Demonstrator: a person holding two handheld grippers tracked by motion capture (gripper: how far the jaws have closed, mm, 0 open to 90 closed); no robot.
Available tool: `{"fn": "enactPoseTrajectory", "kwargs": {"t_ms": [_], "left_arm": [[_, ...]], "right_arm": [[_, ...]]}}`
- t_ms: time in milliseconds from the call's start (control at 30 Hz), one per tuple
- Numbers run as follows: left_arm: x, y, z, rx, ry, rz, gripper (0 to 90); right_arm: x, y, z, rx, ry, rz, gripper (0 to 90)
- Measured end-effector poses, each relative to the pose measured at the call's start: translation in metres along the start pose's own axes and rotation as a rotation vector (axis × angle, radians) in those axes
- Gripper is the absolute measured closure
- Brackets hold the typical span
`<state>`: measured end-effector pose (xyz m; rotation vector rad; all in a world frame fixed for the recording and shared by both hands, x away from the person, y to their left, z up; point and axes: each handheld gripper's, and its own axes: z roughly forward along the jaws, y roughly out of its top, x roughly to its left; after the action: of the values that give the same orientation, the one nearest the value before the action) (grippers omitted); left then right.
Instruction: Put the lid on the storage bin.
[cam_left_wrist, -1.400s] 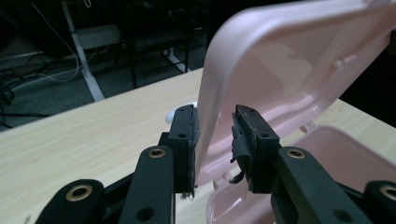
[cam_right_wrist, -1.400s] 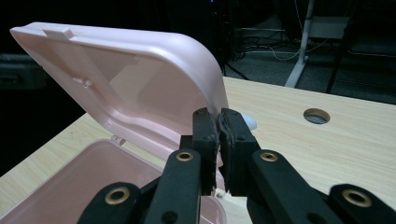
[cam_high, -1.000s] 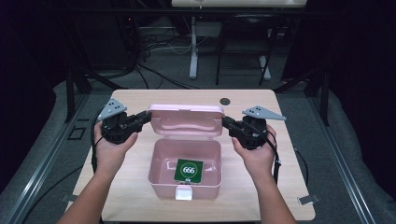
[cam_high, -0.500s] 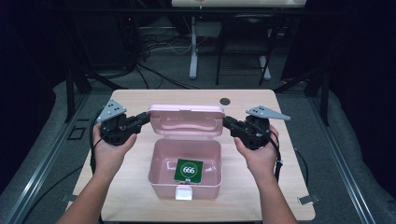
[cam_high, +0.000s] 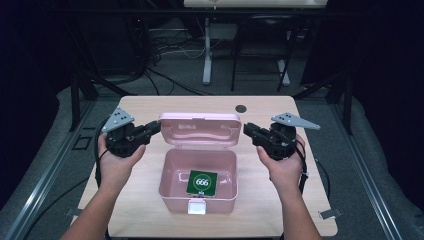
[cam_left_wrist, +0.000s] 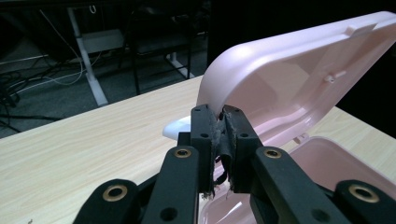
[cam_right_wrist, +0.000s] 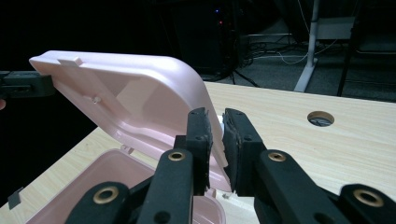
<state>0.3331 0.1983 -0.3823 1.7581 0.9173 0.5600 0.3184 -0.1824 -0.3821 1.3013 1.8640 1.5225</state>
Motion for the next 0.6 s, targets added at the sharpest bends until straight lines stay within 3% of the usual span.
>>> {"fn": "enactPoseTrajectory", "kwargs": {"t_ms": [600], "left_arm": [[-0.006,-0.007,-0.012,-0.004,-0.026,0.012,81.3]], "right_arm": [[0.004,0.002,-0.003,-0.020,0.022,0.006,78.2]]}}
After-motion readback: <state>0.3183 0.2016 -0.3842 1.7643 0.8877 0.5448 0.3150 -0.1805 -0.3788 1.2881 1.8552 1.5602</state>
